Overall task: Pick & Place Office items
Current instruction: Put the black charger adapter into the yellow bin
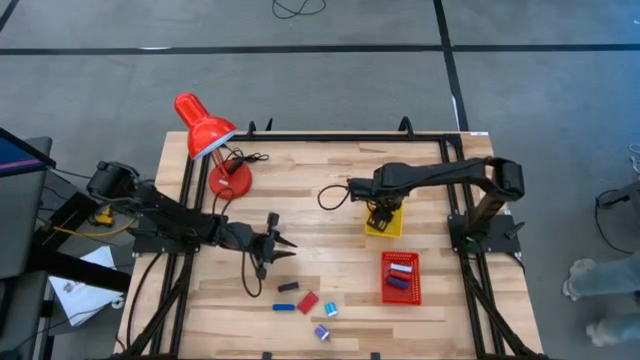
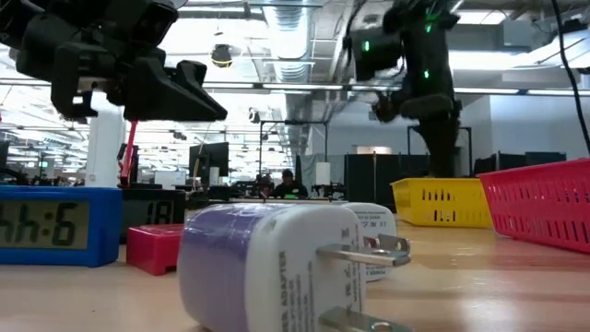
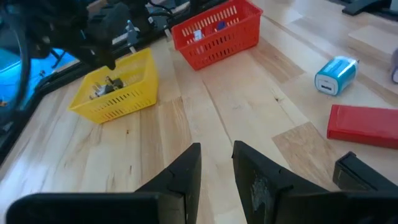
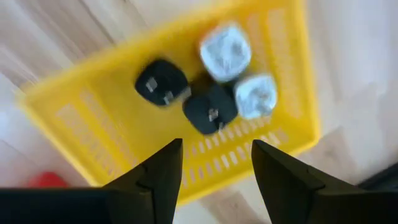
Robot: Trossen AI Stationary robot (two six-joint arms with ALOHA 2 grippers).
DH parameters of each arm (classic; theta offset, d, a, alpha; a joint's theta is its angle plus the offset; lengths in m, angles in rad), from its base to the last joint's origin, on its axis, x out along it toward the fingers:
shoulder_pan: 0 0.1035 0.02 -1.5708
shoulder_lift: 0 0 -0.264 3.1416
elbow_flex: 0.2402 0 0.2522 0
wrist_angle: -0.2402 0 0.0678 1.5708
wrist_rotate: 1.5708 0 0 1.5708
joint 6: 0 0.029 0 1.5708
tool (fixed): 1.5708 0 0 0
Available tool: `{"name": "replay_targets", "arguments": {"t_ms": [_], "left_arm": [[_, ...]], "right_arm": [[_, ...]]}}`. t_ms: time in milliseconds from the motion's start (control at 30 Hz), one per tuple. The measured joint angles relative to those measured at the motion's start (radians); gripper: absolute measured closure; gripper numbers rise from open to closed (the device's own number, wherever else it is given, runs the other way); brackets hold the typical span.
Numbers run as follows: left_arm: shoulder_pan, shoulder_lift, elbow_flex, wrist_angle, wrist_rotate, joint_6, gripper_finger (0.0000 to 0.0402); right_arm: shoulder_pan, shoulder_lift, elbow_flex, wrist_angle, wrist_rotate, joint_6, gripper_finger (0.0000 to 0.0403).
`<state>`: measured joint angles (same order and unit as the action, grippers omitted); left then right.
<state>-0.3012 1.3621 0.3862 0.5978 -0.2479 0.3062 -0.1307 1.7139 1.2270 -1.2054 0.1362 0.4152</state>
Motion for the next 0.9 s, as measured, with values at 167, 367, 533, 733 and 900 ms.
{"name": "replay_targets", "arguments": {"t_ms": [167,367,533,733,900], "left_arm": [[0.0,-0.108,0.0,-0.111,-0.018,-0.058,0.0306],[-0.006,-0.241,0.0,-0.368,0.022,-0.146,0.0235],[-0.032,-0.26,0.0,-0.45,0.073,-0.309,0.0148],[-0.053,-0.278,0.0,-0.679,0.08,-0.207,0.0101],[-0.053,-0.276,0.0,-0.814,0.092,-0.174,0.0101]], "right_arm": [[0.087,-0.081,0.013,0.081,0.091,0.071,0.0218],[0.253,-0.154,-0.015,0.349,0.204,0.153,0.0218],[0.357,-0.157,-0.017,0.492,0.281,0.119,0.0218],[0.4,-0.156,-0.016,0.599,0.285,0.101,0.0218],[0.389,-0.155,-0.017,0.609,0.285,0.101,0.0218]]}}
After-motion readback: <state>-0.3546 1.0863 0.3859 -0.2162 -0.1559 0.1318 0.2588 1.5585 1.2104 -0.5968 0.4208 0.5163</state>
